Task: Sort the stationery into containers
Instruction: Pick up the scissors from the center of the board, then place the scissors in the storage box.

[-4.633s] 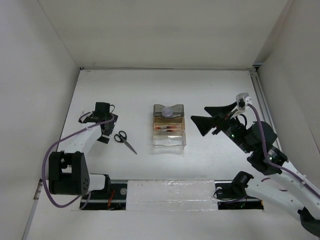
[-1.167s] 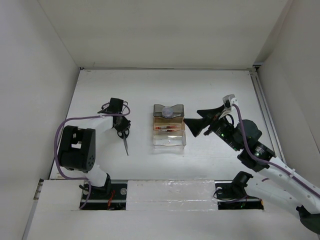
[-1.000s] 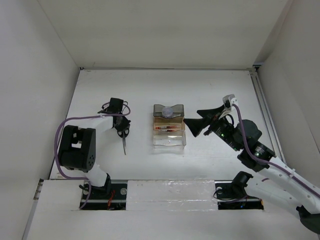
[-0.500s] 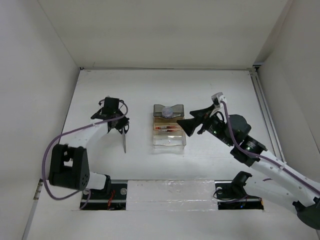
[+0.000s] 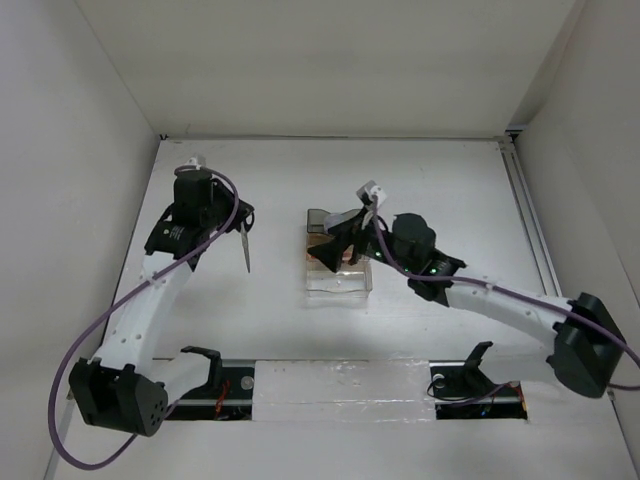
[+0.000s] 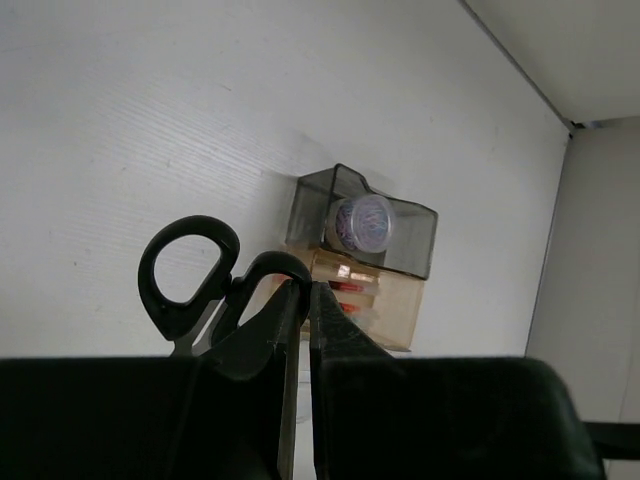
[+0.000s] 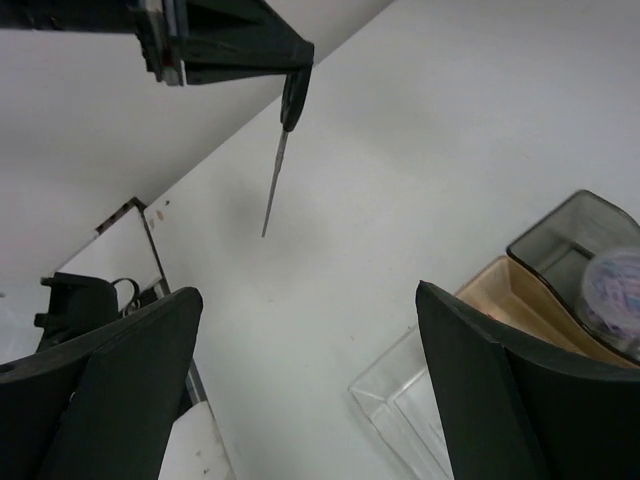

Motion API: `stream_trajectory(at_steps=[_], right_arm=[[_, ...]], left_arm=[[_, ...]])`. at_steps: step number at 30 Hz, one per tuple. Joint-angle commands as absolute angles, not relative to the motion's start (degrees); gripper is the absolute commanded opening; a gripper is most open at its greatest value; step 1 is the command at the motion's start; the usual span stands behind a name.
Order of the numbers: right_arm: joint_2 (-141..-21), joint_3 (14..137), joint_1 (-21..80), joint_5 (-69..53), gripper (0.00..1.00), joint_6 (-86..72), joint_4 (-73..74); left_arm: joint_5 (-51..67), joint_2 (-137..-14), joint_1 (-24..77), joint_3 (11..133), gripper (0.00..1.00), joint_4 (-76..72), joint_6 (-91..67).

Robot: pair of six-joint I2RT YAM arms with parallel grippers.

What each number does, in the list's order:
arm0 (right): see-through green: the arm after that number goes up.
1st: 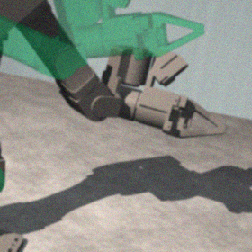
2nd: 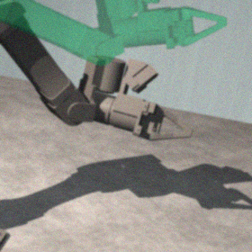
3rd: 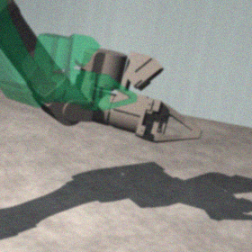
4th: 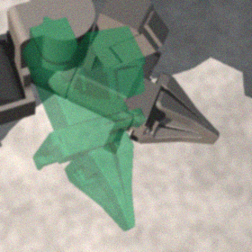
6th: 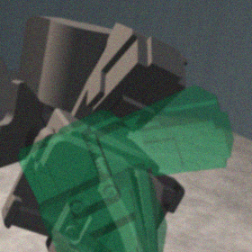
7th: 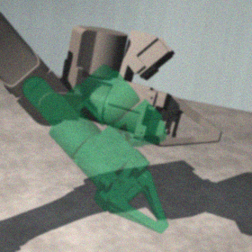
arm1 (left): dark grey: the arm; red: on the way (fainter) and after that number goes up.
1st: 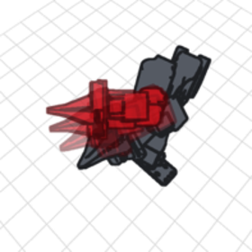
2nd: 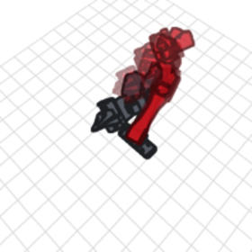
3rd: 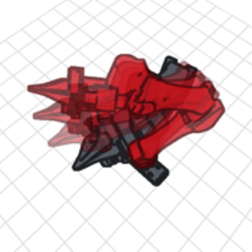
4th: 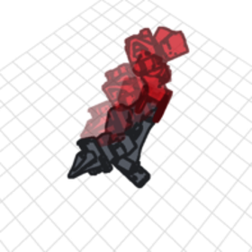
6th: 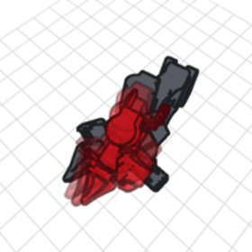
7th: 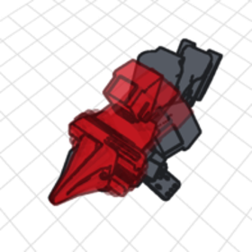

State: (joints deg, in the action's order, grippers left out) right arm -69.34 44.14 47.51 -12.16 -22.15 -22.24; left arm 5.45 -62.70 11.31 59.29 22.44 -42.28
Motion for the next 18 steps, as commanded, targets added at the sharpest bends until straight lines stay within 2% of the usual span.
stream_trajectory(at_steps=[1,9,18], right_arm=[[-75.04,52.09,50.09,-13.18,0.93,-19.86,-31.45],[-89.19,59.14,53.44,-14.33,0.91,-20.39,-42.53],[-101.94,72.14,54.49,-17.05,0.87,-22.68,-42.99]], left_arm=[[8.79,-60.12,11.69,64.94,0.0,24.86,-41.13],[10.02,-58.54,11.69,67.85,0.0,26.89,-40.52],[13.7,-58.01,11.69,66.27,0.0,25.66,-39.99]])
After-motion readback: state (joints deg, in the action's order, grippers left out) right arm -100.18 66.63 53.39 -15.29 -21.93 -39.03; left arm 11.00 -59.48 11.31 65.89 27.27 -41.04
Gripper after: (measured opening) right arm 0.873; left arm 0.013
